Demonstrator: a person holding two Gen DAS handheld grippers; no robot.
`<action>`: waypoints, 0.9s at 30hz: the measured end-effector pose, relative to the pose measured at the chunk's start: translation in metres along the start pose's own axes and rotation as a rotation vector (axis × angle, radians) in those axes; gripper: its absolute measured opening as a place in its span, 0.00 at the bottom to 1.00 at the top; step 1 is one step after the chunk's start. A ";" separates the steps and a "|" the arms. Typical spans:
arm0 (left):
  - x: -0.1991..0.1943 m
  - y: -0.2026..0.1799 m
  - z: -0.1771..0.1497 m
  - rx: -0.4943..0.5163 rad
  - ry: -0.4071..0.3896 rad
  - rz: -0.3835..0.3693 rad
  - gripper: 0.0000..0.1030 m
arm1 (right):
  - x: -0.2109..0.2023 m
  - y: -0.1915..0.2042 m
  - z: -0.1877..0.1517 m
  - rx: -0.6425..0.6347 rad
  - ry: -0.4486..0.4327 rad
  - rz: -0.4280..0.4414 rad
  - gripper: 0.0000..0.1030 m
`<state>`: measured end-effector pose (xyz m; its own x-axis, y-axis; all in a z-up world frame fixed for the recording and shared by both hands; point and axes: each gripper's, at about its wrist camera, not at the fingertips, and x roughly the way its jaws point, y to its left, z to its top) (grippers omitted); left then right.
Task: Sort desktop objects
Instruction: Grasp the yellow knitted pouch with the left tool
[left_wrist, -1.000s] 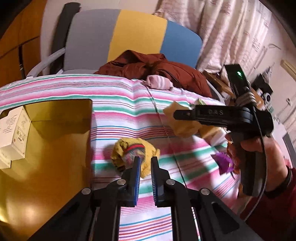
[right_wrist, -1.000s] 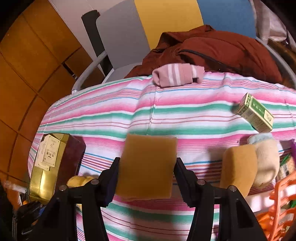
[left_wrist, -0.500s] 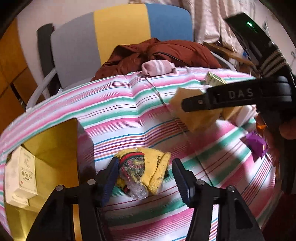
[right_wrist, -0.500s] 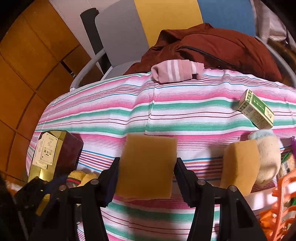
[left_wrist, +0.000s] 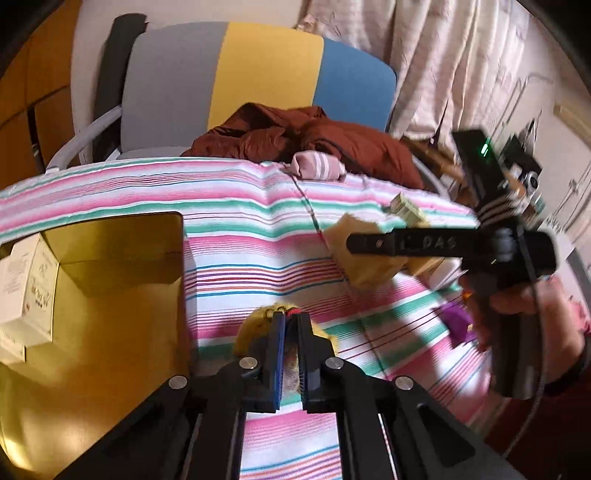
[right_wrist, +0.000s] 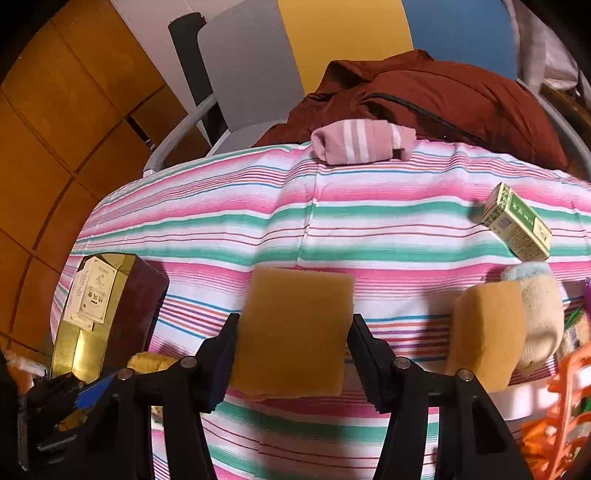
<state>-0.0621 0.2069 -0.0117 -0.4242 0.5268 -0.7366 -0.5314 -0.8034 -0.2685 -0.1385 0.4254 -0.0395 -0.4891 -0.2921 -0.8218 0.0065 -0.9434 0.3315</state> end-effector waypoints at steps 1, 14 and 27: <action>-0.003 0.001 0.001 -0.009 -0.008 -0.013 0.04 | 0.000 0.001 -0.001 0.006 0.003 0.011 0.56; 0.026 -0.013 -0.008 0.103 0.125 0.088 0.53 | 0.007 0.011 -0.007 -0.040 0.019 -0.012 0.56; 0.011 -0.010 -0.011 0.094 0.078 0.006 0.04 | 0.002 0.018 -0.006 -0.054 0.002 -0.001 0.56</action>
<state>-0.0534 0.2179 -0.0244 -0.3710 0.4963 -0.7849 -0.5975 -0.7746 -0.2073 -0.1343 0.4064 -0.0383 -0.4874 -0.2910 -0.8232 0.0530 -0.9510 0.3048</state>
